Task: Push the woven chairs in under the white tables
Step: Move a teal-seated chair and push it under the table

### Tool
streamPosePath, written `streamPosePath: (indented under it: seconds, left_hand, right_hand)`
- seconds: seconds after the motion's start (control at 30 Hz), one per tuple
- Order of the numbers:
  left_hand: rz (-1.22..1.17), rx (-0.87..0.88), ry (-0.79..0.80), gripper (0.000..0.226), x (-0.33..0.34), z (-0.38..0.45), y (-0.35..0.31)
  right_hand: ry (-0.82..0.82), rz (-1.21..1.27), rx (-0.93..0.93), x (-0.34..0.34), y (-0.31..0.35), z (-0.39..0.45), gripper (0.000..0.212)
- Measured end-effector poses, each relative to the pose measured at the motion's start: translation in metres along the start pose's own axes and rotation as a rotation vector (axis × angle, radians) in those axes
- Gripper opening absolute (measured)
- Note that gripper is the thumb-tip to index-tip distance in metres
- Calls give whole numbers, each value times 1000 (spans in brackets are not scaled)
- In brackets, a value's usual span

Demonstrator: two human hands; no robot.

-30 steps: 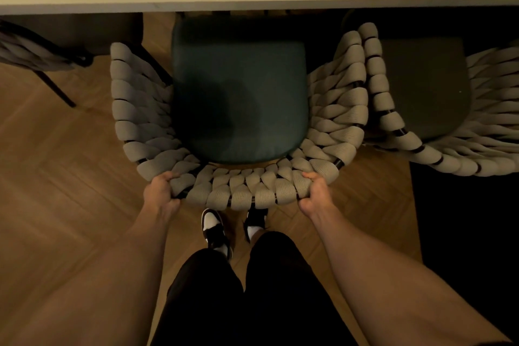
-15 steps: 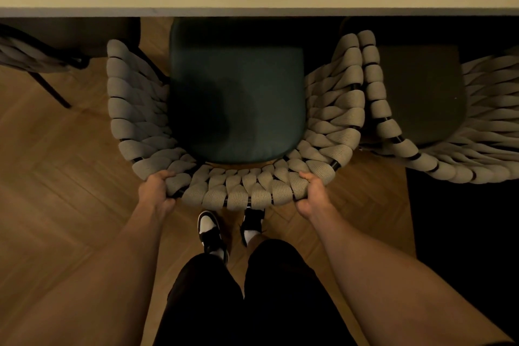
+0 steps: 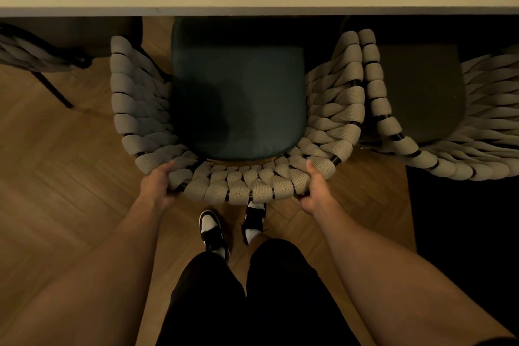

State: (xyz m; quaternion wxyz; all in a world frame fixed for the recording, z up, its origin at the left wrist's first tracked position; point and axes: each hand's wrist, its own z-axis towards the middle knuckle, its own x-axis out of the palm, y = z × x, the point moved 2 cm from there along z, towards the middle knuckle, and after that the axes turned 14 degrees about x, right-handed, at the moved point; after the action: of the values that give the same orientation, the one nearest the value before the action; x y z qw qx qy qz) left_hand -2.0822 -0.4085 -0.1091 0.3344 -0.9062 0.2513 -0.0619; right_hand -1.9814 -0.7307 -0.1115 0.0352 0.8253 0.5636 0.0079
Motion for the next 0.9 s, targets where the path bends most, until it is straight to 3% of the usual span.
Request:
streamPosePath:
  seconds: [0.03,0.1,0.17,0.23,0.3,0.4,0.47,0.6,0.9]
  left_hand:
    - [107,97,-27,61,-3,-3,-2]
    - [549,401,-106,94,-11,-16,-13]
    - [927,732,-44,95,-7,-39,-22]
    - [1179,1022,133,87,8,-62,-24]
    - [1465,1154,411,86,26,-73,-16]
    - [1824,930,789,91,40,-72,7]
    - [1969,861,849,84,42,-71,18]
    - [2045,858,760,61,43,-69,24]
    - [2044,855,804,57,45,-69,22]
  right_hand:
    - [-101,-49,-55,-3,0,-8,81]
    - [-392,-254,-302,-11,7,-34,104]
    - [-536,-527,-681,-18,15,-58,107]
    - [-484,-881,-1045,-17,20,-67,91]
    - [-341,-1317,-1121,-5,18,-64,79]
    - [-144,-1967,-948,17,3,-63,68]
    - [-144,-2212,-866,22,-4,-59,63]
    - [-167,-2302,-768,26,-3,-58,59]
    - [-179,-2291,-745,26,-4,-57,61]
